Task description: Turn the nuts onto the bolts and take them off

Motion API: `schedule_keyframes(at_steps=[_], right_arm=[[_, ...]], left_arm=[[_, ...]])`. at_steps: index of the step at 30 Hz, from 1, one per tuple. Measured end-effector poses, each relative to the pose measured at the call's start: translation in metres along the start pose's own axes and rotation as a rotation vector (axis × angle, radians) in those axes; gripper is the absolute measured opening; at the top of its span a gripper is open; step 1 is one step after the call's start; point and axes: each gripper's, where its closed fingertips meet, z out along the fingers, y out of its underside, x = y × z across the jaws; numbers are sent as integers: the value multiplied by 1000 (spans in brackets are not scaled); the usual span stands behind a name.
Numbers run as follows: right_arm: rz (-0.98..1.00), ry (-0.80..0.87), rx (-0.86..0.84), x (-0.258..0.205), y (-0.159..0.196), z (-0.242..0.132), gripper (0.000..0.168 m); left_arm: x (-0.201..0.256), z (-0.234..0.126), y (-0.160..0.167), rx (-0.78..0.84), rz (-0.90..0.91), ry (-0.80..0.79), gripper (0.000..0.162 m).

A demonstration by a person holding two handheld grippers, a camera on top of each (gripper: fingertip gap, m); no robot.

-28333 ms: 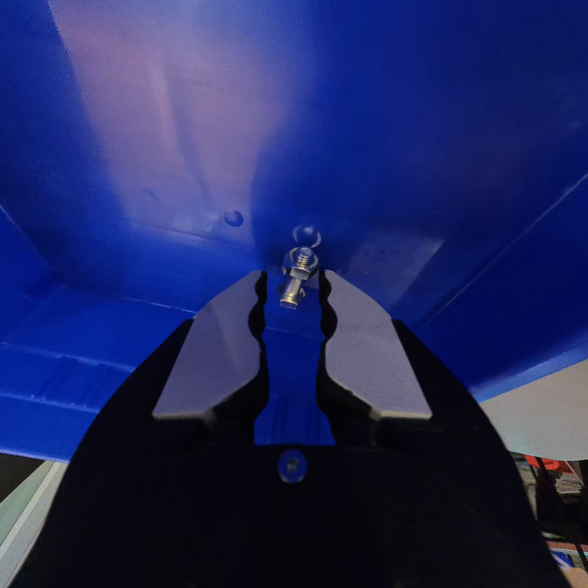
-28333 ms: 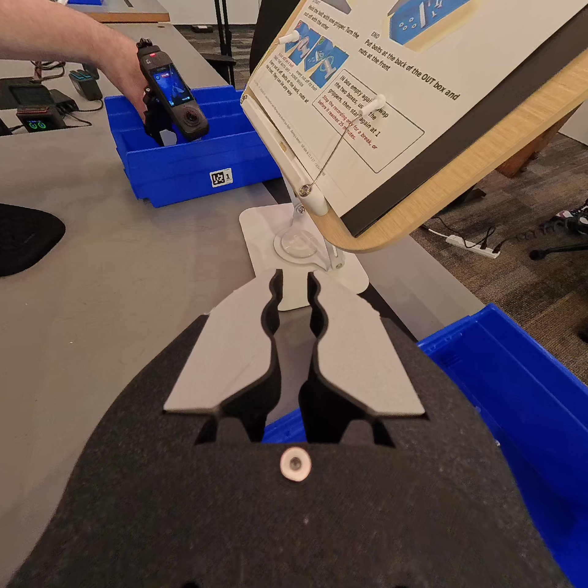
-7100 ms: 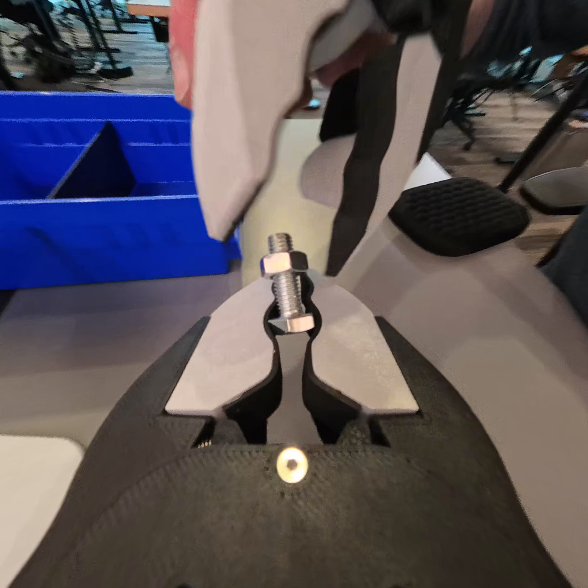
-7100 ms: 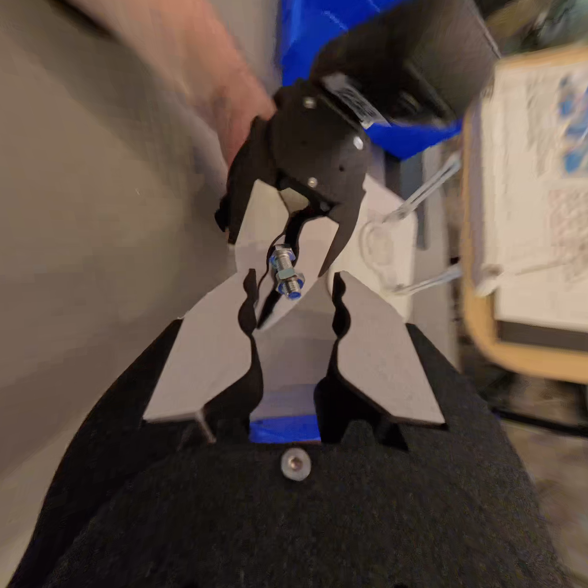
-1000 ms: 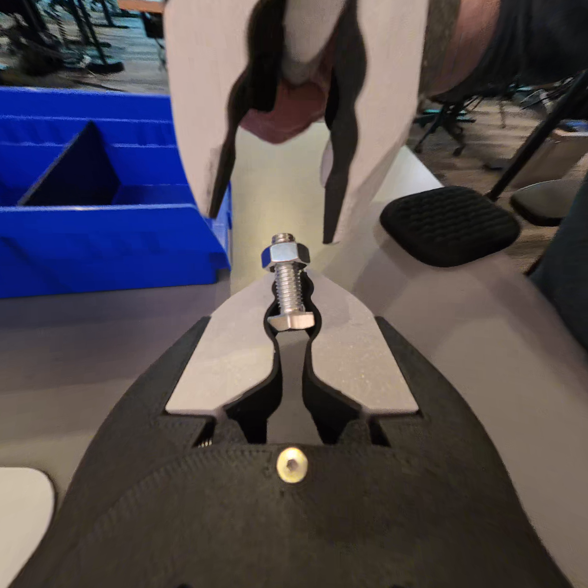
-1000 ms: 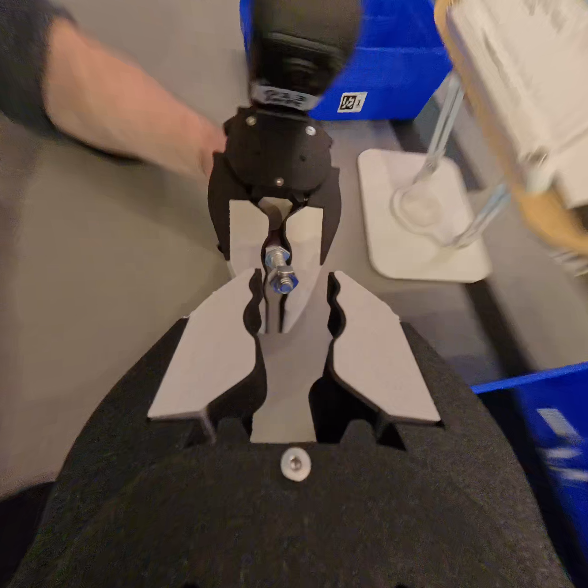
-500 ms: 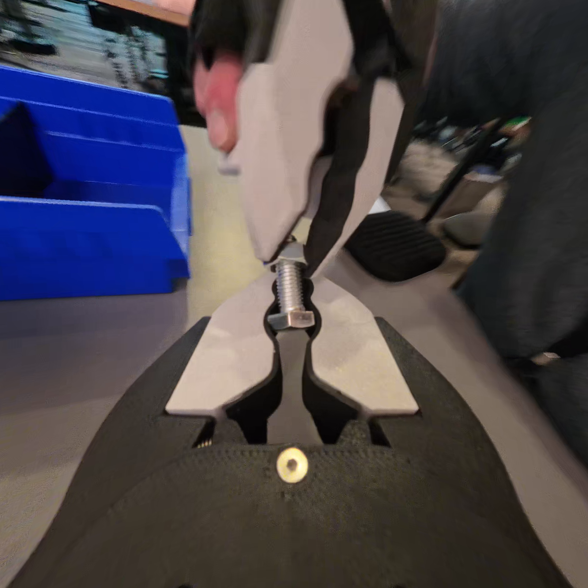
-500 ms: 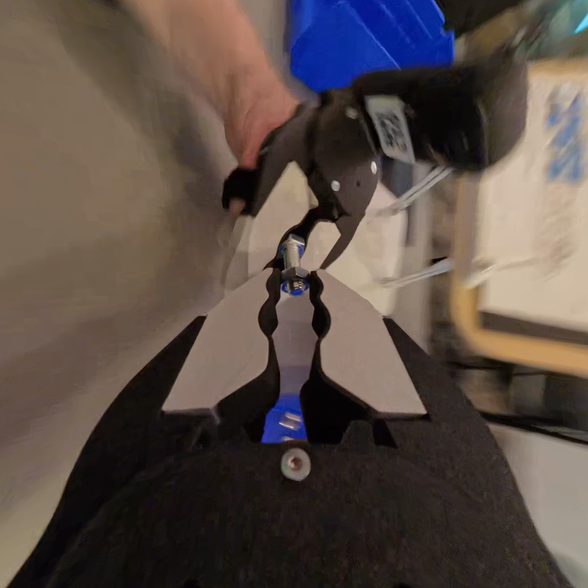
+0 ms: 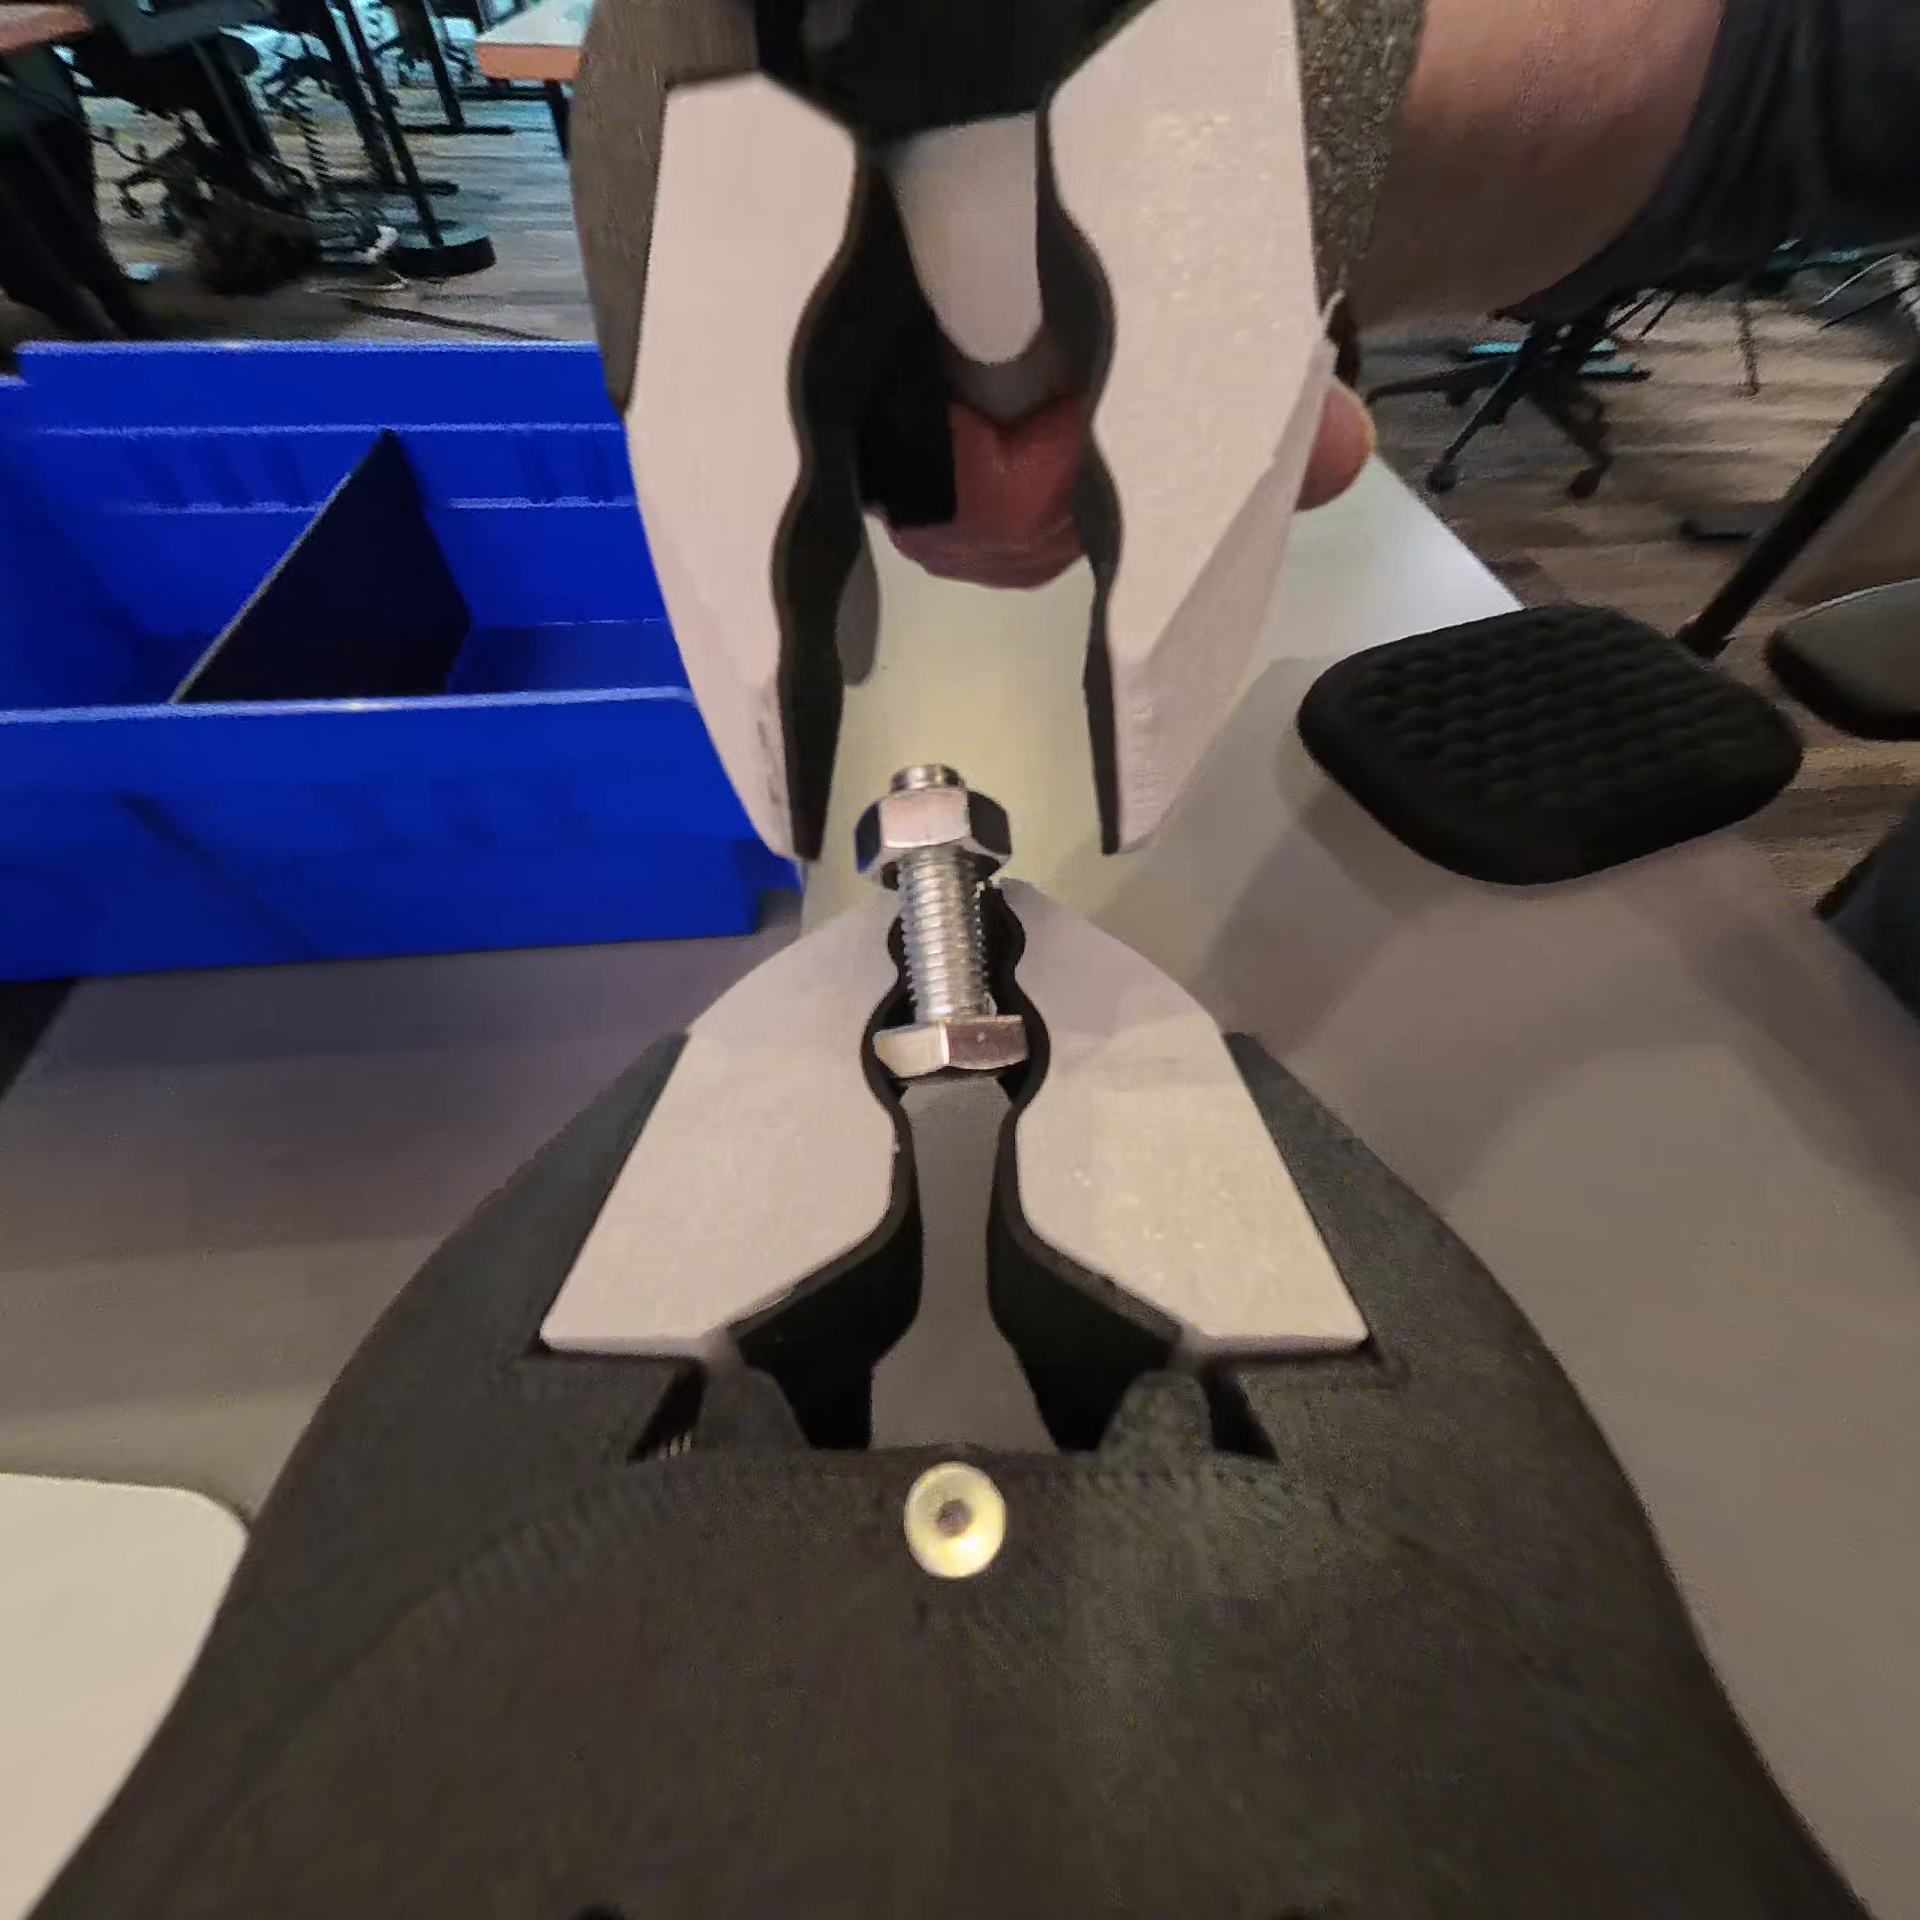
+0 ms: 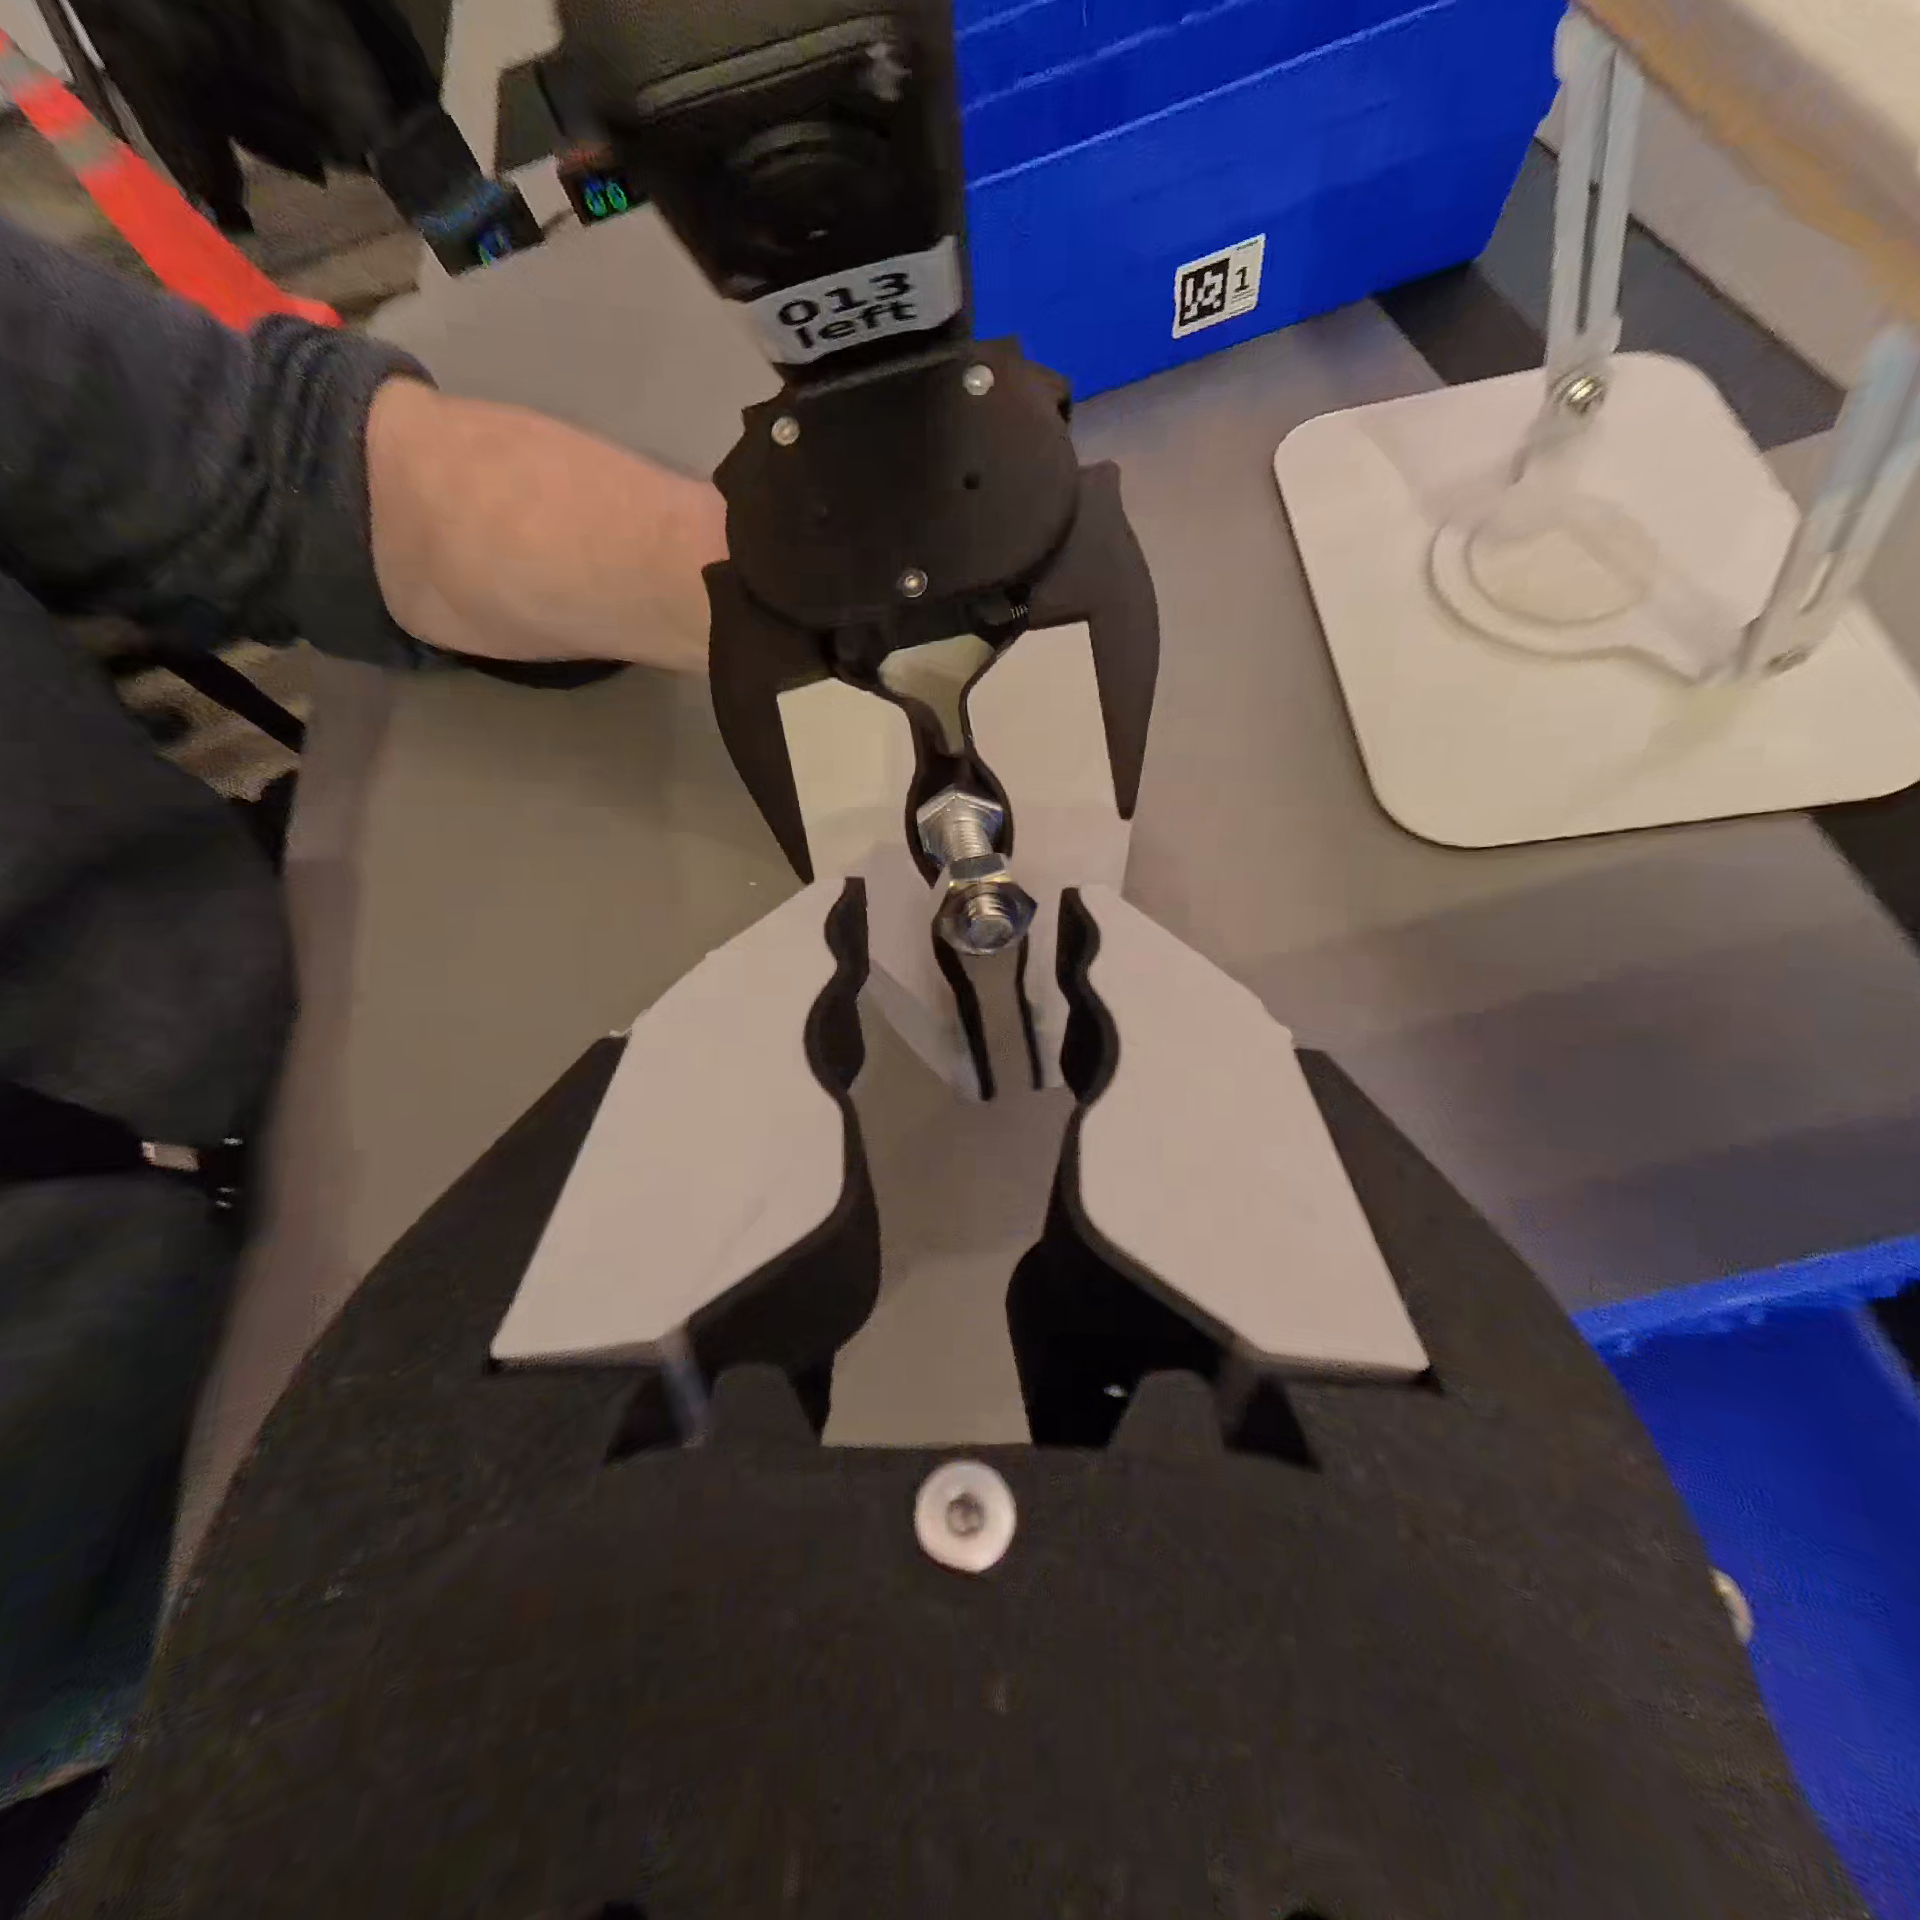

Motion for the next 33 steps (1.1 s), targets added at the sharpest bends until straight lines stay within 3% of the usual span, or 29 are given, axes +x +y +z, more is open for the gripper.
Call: schedule_keyframes(at_steps=[3,6,8,12,14,16,17,21,26,29,33], right_arm=[[34,2,-25,2,9,4,19],[-153,81,-70,3,10,4,19],[-382,169,-121,3,6,2,19],[-1206,452,-356,5,1,1,19],[-1287,474,-385,4,0,2,19],[-1156,434,-329,6,1,1,20],[-1060,412,-280,5,-1,-2,28],[-559,255,-92,2,-9,-13,38],[-30,55,18,4,-1,-11,33],[92,-26,71,0,2,-6,22],[49,-19,47,-2,7,-2,17]], left_arm=[[-2,2,4,-45,57,-49,10],[1,4,5,-37,9,-5,10],[9,2,-1,12,-63,92,10],[29,-3,-4,64,-216,321,9],[34,-5,-5,89,-260,393,9],[30,-5,-6,88,-244,355,9],[27,-4,-5,75,-211,322,9],[15,-4,-6,55,-109,170,9],[1,-1,-1,-6,16,2,10],[-1,2,1,-39,65,-54,10],[-2,2,-2,-27,71,-69,10]])
